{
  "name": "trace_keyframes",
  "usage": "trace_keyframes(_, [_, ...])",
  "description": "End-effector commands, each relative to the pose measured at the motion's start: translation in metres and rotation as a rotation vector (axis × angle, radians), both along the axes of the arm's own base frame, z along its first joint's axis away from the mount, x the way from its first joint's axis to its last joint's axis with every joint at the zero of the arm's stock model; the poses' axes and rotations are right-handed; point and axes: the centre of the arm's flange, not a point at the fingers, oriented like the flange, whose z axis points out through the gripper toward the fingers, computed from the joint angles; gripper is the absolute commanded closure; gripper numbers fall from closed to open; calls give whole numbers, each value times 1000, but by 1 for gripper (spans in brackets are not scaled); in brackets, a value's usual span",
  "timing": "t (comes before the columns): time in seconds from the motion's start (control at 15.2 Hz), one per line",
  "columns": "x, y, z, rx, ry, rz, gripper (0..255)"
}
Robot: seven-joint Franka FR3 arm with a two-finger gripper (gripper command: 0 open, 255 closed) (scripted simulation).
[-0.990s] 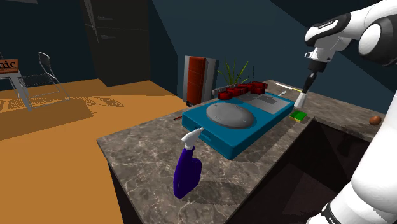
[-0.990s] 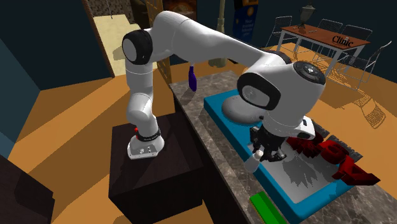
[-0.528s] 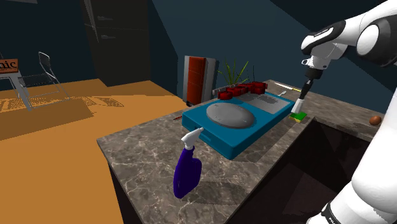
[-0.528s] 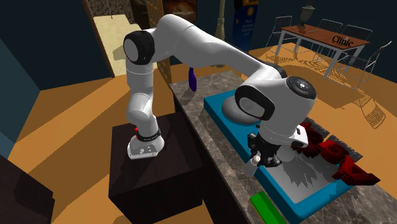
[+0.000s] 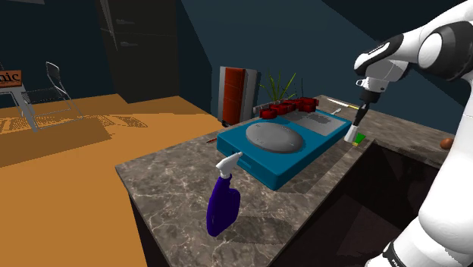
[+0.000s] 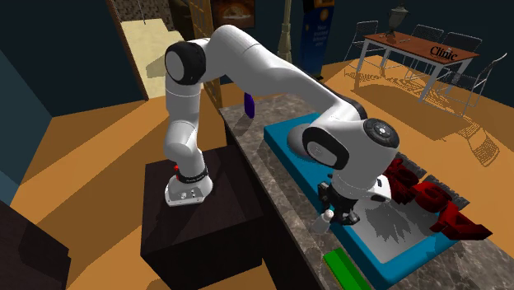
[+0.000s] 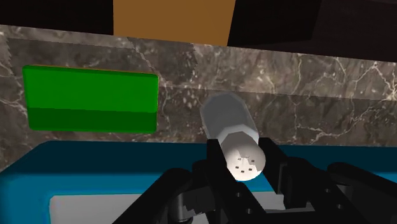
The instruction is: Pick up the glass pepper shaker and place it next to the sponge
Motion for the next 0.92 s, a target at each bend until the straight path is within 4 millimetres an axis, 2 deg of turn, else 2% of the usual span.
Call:
trace_keyframes(0.0, [0, 0, -11, 0, 0, 0, 255])
trace_keyframes(0.4, [0, 0, -44, 0, 0, 0, 255])
trace_keyframes(0.86, [0, 0, -44, 0, 0, 0, 255])
